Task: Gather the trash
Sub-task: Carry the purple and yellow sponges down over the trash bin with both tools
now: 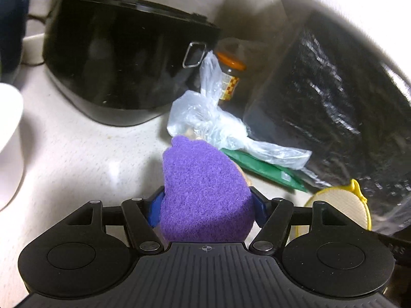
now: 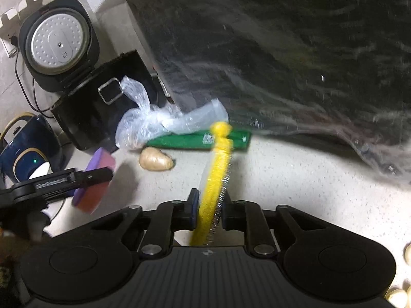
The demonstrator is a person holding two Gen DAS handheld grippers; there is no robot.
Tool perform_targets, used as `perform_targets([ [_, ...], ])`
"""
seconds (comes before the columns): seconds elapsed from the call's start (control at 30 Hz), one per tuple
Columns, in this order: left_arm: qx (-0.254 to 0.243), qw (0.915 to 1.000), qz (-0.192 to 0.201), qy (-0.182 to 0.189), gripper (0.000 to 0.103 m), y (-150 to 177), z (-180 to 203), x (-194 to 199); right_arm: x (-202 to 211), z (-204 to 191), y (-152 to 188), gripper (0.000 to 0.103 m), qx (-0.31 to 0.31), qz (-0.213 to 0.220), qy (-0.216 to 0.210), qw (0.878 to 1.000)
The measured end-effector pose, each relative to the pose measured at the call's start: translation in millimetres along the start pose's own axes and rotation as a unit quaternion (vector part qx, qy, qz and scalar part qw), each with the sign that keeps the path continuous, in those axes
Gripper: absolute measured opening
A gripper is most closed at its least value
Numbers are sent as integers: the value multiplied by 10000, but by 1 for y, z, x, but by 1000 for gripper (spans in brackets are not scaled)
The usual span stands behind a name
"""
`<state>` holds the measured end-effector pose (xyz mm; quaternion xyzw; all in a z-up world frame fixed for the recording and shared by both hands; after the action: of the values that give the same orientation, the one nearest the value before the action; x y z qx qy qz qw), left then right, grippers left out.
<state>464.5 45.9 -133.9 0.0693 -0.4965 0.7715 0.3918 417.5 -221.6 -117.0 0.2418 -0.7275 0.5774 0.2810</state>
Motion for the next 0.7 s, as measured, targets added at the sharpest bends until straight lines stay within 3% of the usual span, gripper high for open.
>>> perform_targets([
  [0.23, -172, 9977, -357, 546, 72, 19, 34, 18, 28, 8, -7, 14, -149, 324, 204, 9992],
  [0.5, -215, 9876, -595, 1435, 72, 50, 75, 21, 74, 6, 26, 14, -393, 248, 364, 9983],
  [0.6, -270, 9849, -751, 1534, 72, 71, 85, 15, 98, 6, 41, 14, -255, 248, 491, 9982],
  [0.7, -18, 9824, -1023, 1563, 72, 99, 93, 7, 116, 14, 58, 15, -96, 177, 606, 9980],
])
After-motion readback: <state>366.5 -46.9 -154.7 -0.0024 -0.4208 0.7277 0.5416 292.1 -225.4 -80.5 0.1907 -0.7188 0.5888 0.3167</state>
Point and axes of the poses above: each gripper's, at about its wrist camera, not at the fingertips, and x roughly against the way its jaws point, z to its right, y to its underside, the point moved 9 cm from there along -x, roughly the way its jaws point, and after that the axes turned 13 degrees about y, right-handed, at the moved point
